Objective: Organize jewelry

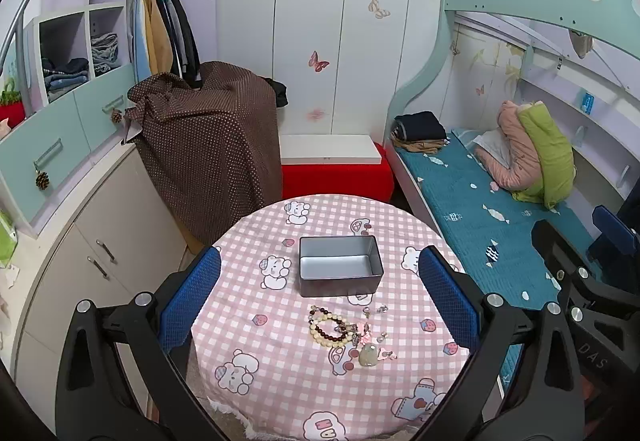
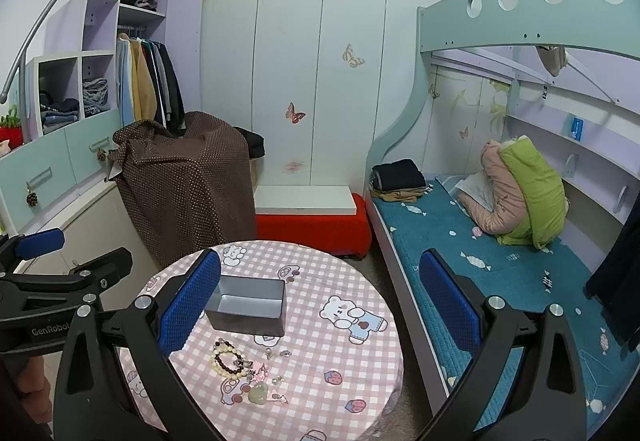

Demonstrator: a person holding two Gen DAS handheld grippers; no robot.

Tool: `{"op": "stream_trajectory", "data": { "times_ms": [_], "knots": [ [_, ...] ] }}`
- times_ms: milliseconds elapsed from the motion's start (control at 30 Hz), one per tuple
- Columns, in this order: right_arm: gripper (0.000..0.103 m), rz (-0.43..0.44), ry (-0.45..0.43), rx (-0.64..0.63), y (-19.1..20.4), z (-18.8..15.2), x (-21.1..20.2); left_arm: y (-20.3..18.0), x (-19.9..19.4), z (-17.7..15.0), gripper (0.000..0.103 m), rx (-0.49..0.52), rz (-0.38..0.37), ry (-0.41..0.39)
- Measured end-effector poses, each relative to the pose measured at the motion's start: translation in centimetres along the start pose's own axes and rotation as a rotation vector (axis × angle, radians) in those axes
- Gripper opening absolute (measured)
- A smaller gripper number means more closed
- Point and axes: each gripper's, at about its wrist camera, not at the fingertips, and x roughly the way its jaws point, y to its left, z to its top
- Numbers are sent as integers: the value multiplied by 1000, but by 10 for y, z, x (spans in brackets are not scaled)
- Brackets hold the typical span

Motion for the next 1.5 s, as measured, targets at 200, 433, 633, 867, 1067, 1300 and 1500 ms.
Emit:
{"op": "stream_trajectory", "data": {
  "times_ms": [200,433,633,867,1067,1300,1500],
  "knots": [
    [95,1,-2,4,0,-2,2,0,0,1,98,0,0,0],
    [95,4,1,7,0,-3,4,1,0,3,98,6,5,0],
    [95,7,3,9,0,-3,6,3,5,7,98,1,3,6],
    [95,8,6,8,0,-3,9,-1,5,4,98,4,6,1],
    [95,11,8,11,-1,-2,10,-1,7,5,98,4,4,2],
    [95,11,8,11,0,-2,10,-1,9,6,98,5,6,3],
    [95,11,10,11,0,-3,10,0,10,4,98,5,7,3]
  ]
}}
